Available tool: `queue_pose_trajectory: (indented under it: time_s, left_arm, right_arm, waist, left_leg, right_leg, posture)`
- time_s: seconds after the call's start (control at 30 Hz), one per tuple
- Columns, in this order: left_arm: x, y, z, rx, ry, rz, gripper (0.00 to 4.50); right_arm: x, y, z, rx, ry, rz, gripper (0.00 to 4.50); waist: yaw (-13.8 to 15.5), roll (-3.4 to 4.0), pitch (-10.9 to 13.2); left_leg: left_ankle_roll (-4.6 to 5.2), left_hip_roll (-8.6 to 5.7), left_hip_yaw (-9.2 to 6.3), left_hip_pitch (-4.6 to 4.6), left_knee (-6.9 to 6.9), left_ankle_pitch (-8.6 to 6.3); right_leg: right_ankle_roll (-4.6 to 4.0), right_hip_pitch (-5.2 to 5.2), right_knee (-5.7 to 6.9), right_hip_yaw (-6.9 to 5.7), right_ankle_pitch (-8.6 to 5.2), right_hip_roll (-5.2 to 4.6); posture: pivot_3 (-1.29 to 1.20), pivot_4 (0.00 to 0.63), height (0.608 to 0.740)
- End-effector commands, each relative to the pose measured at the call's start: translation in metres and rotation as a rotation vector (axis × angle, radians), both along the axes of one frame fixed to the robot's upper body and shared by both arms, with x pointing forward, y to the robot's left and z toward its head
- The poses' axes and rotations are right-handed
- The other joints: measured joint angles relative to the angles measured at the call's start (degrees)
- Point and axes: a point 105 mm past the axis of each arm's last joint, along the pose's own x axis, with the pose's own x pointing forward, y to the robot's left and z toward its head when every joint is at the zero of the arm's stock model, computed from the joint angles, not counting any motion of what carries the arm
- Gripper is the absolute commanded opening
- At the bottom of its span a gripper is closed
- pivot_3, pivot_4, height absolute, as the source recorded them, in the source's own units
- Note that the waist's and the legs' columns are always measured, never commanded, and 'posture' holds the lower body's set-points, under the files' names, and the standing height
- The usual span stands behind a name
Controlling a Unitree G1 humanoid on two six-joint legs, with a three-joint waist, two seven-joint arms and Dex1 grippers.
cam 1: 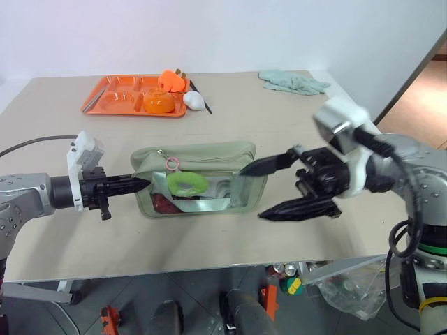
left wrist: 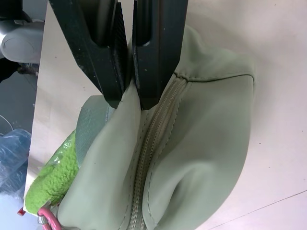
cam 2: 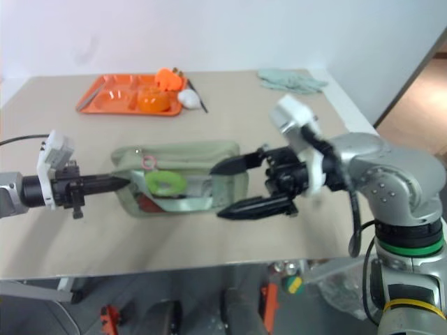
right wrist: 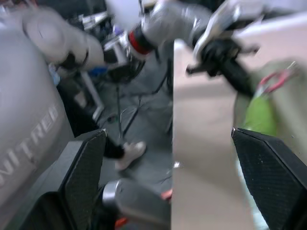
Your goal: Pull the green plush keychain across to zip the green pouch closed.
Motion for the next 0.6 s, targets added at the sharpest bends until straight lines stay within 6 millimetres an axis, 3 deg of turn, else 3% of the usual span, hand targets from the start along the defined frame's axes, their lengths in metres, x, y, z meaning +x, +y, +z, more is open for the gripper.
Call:
queue_pose_trajectory:
  time_s: [0.03,0.3,0.6]
  left_arm:
    - [0.001,-0.004,0.003,-0.002,-0.027,-0.009,0.0]
    - [0.002,-0.006,0.003,0.002,-0.037,-0.012,0.0]
    - [0.002,-0.007,0.005,0.005,-0.047,-0.018,0.0]
  right_arm:
    - [0.011,0.011,-0.012,-0.031,-0.018,-0.044,4.32]
    - [0.03,0.033,-0.015,-0.018,-0.053,-0.078,4.32]
    - [0.046,0.036,-0.013,-0.029,-0.129,-0.113,4.32]
  waist:
    - [-0.01,0.0,0.0]
    - [0.04,-0.01,0.0]
    - [0.07,-0.01,0.0]
  left_leg:
    - [0.0,0.0,0.02,0.0,0.01,0.0]
    - [0.0,-0.01,-0.01,-0.08,0.0,0.0]
    - [0.0,-0.02,0.0,-0.08,0.0,0.0]
  right_leg:
    - [0.0,0.0,0.0,0.01,0.0,0.0]
    - [0.23,-0.01,-0.05,0.01,0.13,0.0]
    - [0.25,0.0,-0.07,0.02,0.15,0.0]
  posture:
    - [0.0,0.15,0.74]
    - [0.0,0.15,0.74]
    - [0.0,0.15,0.74]
